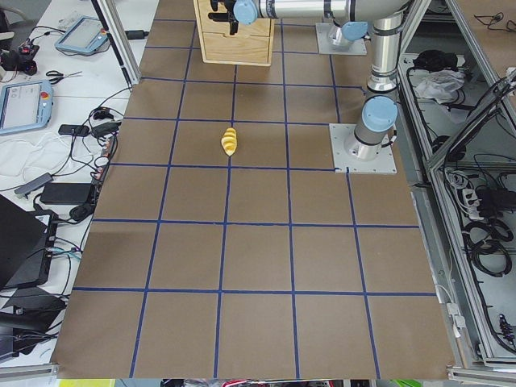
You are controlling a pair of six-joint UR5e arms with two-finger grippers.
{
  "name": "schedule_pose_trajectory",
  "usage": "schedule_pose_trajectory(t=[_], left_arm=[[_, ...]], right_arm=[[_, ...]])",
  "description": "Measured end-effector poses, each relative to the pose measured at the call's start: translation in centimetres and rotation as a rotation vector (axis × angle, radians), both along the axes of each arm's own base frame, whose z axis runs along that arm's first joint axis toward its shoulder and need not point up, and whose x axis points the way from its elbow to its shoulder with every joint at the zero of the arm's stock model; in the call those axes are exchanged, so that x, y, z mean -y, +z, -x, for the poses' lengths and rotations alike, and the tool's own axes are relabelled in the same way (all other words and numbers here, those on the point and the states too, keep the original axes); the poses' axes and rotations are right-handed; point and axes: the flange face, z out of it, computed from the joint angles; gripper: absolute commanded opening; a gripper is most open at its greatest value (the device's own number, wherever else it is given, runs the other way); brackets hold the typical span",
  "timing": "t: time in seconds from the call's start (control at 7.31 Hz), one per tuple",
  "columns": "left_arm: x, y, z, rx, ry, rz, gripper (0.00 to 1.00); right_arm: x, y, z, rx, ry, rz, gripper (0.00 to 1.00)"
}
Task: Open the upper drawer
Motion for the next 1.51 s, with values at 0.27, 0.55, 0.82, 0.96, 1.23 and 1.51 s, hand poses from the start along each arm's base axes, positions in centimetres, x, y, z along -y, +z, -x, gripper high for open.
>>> schedule_pose_trajectory(t=[0.27,0.55,0.82,0.96,1.23,1.51], left_arm=[[0.0,-0.5,0.4,0.002,-0.004,-0.005,1.0],[0.2,-1.1,0.5,0.006,-0.008,-0.011,1.0],[0.6,-1.7,0.6,0.006,-0.01,-0.005,1.0],[0.8,-1.8,0.6,0.006,-0.011,0.008,1.0],[1.0,-1.3,0.3,0.03,-0.005,0.034,1.0],[1.1,-1.4,0.1,0.042,-0.007,0.042,1.0]], right_arm=[[0.0,0.0,0.0,0.0,0.0,0.0,1.0],[0.0,0.0,0.0,0.0,-0.001,0.0,1.0],[0.0,0.0,0.0,0.0,-0.001,0.0,1.0],[0.0,0.0,0.0,0.0,-0.001,0.0,1.0],[0.0,0.0,0.0,0.0,-0.001,0.0,1.0],[0.0,0.0,0.0,0.0,-0.001,0.0,1.0]])
